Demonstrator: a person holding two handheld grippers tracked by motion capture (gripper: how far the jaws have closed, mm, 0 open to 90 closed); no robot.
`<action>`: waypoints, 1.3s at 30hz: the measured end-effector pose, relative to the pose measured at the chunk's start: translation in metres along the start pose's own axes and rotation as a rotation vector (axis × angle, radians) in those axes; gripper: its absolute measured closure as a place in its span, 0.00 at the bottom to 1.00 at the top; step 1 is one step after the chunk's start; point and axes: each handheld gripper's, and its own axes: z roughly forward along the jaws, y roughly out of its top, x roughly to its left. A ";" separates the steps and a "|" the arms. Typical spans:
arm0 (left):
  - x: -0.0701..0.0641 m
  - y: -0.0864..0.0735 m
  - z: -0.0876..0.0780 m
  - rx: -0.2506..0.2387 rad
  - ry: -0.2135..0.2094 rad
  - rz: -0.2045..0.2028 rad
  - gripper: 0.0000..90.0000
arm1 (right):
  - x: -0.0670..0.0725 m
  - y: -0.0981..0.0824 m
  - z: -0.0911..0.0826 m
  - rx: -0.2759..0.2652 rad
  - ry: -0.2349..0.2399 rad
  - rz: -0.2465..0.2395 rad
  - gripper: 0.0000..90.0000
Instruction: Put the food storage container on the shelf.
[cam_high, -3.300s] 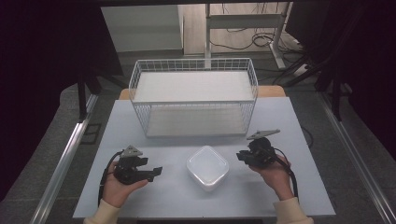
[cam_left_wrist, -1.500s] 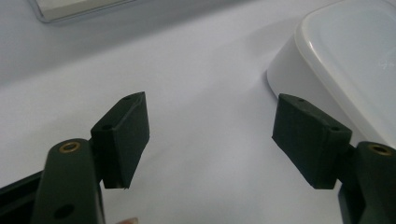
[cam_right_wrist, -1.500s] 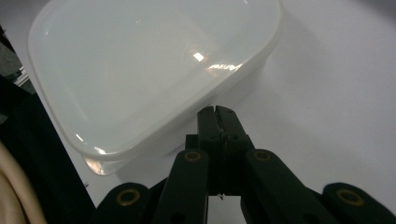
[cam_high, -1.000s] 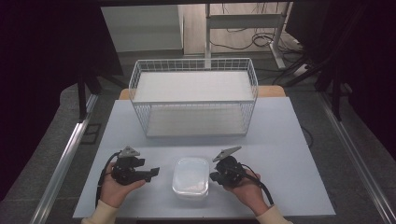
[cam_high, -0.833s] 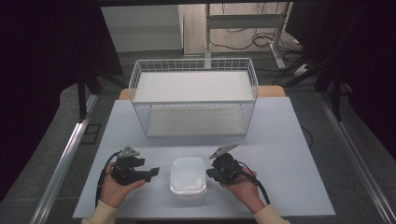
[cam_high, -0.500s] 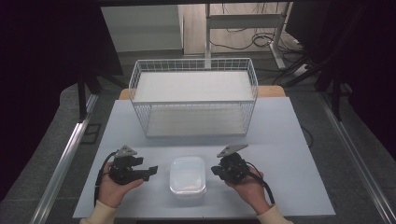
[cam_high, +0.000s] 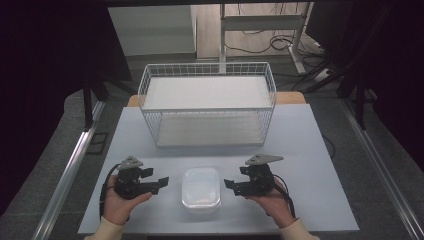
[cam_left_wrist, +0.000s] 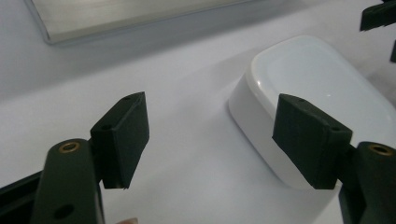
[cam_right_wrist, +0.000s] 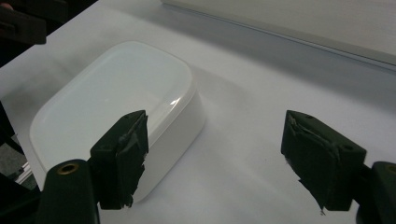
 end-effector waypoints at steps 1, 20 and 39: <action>-0.003 0.002 -0.002 -0.011 -0.004 0.001 0.30 | 0.001 0.000 0.000 -0.001 0.005 -0.006 0.27; -0.005 0.000 0.009 0.019 -0.179 -0.153 0.31 | 0.006 0.000 0.004 -0.015 0.065 0.130 0.35; -0.009 -0.011 0.047 0.077 -0.327 -0.284 0.36 | 0.014 -0.006 0.026 0.031 0.159 0.228 0.41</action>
